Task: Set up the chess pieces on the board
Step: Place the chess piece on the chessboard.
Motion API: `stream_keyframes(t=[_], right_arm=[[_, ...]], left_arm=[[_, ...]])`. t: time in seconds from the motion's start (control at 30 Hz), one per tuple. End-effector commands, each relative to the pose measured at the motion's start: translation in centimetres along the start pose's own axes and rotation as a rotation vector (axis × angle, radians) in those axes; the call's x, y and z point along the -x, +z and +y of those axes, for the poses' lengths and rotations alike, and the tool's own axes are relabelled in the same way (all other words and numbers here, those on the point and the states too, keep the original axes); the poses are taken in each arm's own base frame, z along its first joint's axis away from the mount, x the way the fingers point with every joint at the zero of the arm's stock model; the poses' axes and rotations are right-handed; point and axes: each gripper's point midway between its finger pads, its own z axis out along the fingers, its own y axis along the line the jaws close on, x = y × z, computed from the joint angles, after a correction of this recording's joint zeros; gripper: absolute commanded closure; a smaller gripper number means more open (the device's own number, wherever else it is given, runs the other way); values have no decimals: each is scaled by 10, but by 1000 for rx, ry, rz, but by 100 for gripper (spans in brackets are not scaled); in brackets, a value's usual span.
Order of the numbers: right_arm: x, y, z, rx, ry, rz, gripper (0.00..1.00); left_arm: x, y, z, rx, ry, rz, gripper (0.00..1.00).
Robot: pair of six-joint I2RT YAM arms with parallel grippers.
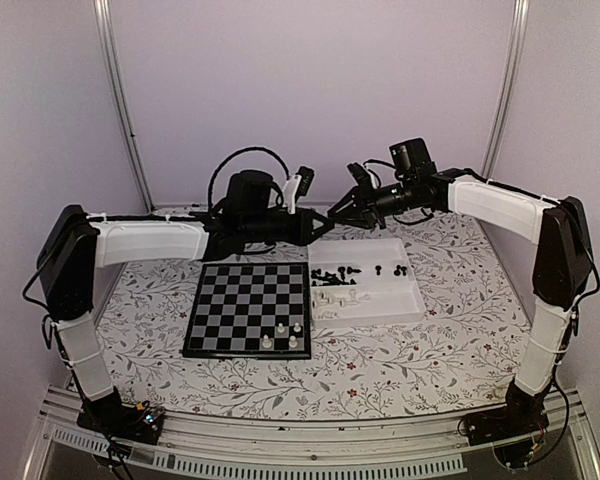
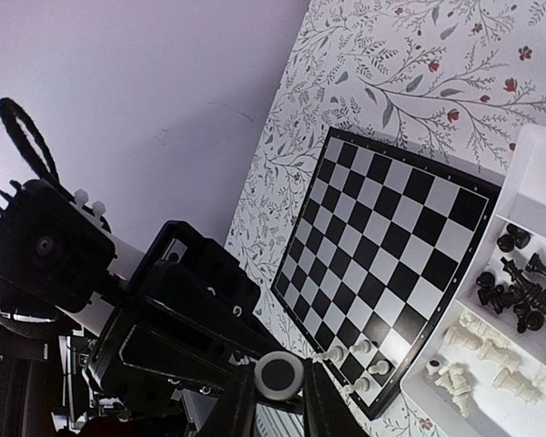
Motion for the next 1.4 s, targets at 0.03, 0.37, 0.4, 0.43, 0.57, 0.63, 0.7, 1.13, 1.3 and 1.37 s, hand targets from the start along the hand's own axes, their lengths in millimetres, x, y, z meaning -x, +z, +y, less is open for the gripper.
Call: stream_keyframes(t=[0.03, 0.37, 0.4, 0.43, 0.57, 0.63, 0.7, 1.13, 1.3, 1.37], right_arm=[[-1, -4, -6, 10, 4, 12, 69], [-14, -41, -29, -62, 12, -24, 56], [-17, -41, -33, -73, 9, -20, 56], [-20, -41, -35, -77, 7, -15, 56], [-22, -40, -39, -87, -16, -9, 56], [-22, -41, -42, -99, -30, -11, 56], [-23, -41, -45, -115, -37, -9, 56], [-24, -48, -43, -142, -104, 0, 56], [-26, -49, -45, -147, -115, 3, 56], [-27, -49, -45, -146, -114, 5, 56]], left_arm=[[14, -20, -2, -7, 29, -31, 99], [-25, -78, 9, 138, -72, 254, 98], [-34, -86, 10, 157, -106, 308, 98], [-44, -95, 12, 174, -145, 361, 98], [-89, -140, 29, 263, -370, 599, 97], [-113, -164, 35, 318, -450, 718, 96], [-136, -185, 39, 370, -503, 827, 96], [-226, -236, 48, 471, -660, 1213, 97], [-232, -228, 55, 480, -676, 1237, 97], [-237, -226, 58, 487, -681, 1251, 97]])
